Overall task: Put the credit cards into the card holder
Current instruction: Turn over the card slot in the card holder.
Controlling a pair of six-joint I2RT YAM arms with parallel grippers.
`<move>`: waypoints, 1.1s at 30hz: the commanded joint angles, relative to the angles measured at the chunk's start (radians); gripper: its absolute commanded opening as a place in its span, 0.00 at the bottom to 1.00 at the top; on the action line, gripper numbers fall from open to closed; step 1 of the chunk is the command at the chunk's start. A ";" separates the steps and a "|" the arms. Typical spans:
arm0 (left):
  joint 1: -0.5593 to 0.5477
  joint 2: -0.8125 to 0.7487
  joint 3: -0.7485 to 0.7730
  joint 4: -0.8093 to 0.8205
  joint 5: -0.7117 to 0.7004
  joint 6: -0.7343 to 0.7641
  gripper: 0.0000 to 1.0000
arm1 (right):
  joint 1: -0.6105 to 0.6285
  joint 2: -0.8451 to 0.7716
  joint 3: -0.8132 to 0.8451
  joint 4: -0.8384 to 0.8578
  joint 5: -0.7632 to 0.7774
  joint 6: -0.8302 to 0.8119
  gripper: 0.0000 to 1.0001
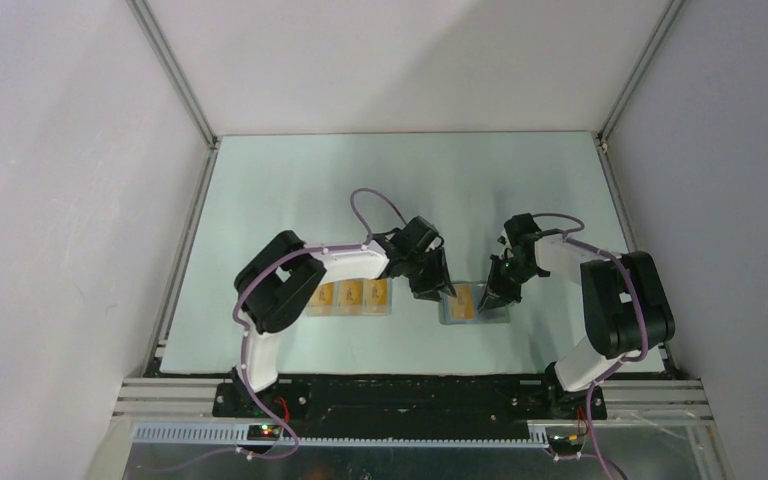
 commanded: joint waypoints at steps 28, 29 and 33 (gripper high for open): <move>-0.073 -0.082 0.121 0.002 0.035 0.008 0.30 | 0.048 -0.004 0.010 0.006 -0.014 0.004 0.01; -0.074 -0.075 0.131 0.002 0.039 0.005 0.32 | 0.047 -0.011 0.013 0.000 -0.008 0.002 0.01; -0.078 -0.040 0.143 0.005 0.046 -0.011 0.34 | 0.033 -0.063 0.023 -0.047 0.015 -0.005 0.12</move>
